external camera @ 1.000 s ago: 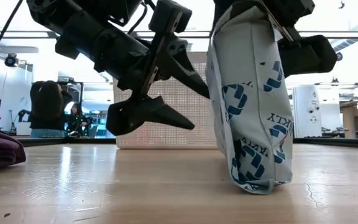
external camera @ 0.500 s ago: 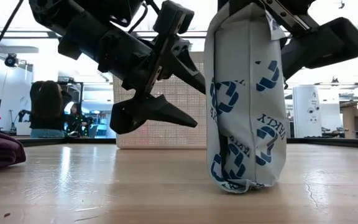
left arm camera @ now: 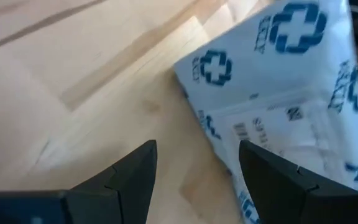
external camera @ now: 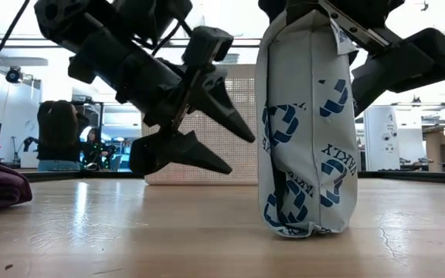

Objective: Pick & place medical supplies in basket/bin
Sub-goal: Put the white mailer bag into the white bin

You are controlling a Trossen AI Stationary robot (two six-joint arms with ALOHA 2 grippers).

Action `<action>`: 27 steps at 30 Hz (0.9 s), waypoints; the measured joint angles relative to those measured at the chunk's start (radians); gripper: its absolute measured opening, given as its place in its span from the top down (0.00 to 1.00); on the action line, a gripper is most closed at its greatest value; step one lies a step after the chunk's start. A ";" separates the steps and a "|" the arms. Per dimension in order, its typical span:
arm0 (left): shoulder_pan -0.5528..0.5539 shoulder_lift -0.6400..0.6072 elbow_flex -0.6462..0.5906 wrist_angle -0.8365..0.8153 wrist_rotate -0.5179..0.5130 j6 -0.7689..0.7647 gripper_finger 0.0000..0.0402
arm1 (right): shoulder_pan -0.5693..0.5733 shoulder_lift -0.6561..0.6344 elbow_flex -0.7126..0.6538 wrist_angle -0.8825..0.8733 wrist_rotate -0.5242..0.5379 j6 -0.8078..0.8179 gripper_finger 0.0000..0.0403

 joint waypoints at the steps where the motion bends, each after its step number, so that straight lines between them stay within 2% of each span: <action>1: -0.001 0.000 -0.005 0.000 0.002 0.000 0.47 | -0.001 0.004 0.000 0.002 -0.002 0.006 0.20; 7: -0.002 0.000 -0.015 -0.001 0.008 0.010 0.47 | -0.006 0.013 0.002 -0.012 -0.061 0.035 0.23; 22: -0.006 0.000 -0.004 -0.009 0.030 0.086 0.47 | -0.012 0.026 -0.016 -0.086 -0.053 0.044 0.24; 27: -0.014 -0.007 -0.006 -0.099 0.040 0.086 0.47 | -0.011 0.046 -0.041 -0.091 -0.057 0.019 0.30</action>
